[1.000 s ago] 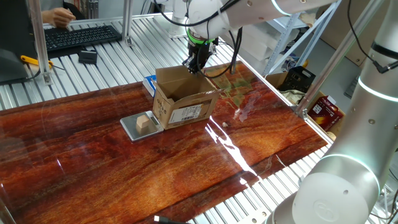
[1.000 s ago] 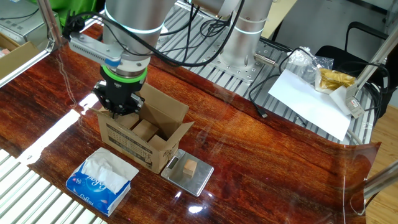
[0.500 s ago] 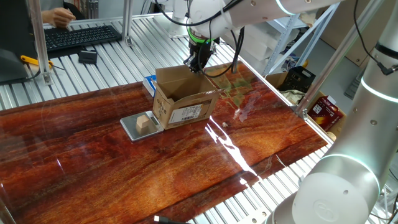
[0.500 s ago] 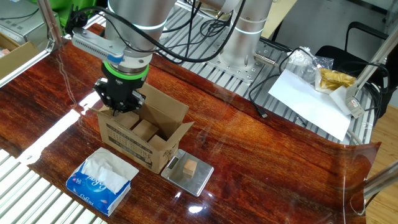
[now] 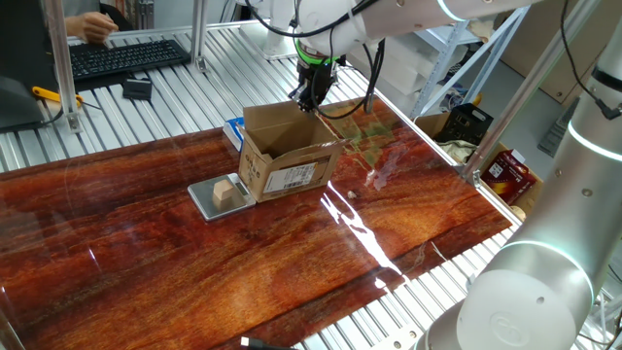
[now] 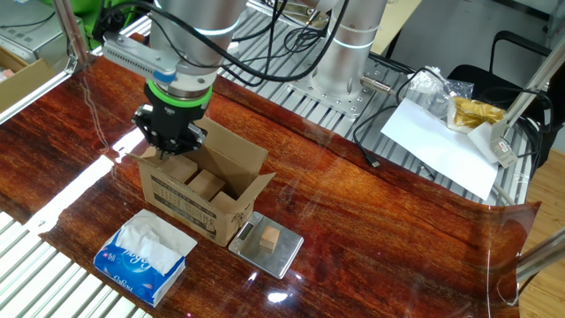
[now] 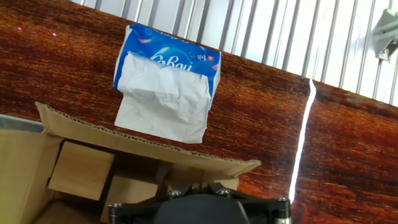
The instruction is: Open a box
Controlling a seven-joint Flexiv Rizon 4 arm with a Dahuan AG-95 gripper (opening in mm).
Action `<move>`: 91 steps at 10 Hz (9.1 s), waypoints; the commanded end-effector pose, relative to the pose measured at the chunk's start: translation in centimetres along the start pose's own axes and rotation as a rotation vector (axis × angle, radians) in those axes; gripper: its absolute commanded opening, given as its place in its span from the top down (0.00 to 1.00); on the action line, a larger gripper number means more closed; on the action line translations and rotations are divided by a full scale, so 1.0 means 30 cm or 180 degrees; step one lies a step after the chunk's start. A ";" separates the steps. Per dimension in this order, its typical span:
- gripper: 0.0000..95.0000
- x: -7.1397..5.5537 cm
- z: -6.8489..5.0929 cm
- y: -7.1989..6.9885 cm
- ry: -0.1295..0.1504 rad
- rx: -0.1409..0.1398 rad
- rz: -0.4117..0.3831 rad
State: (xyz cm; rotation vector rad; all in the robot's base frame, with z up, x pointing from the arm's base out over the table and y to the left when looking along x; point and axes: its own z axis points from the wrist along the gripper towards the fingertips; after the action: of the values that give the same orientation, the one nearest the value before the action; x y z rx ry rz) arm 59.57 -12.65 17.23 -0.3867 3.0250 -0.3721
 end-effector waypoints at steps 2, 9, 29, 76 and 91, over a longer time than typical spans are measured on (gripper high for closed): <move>1.00 0.007 -0.004 -0.004 -0.0005 -0.0013 0.0000; 1.00 0.008 -0.014 0.002 0.0152 -0.0188 0.0030; 1.00 0.017 0.086 0.208 0.0092 -0.0439 0.0303; 1.00 0.009 0.003 0.073 0.0086 -0.1057 0.0651; 1.00 0.008 0.002 0.076 0.0197 -0.0949 0.0954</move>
State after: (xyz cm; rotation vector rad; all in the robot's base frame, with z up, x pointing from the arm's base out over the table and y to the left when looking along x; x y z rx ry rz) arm 58.61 -10.59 16.57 0.0750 3.1340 0.0865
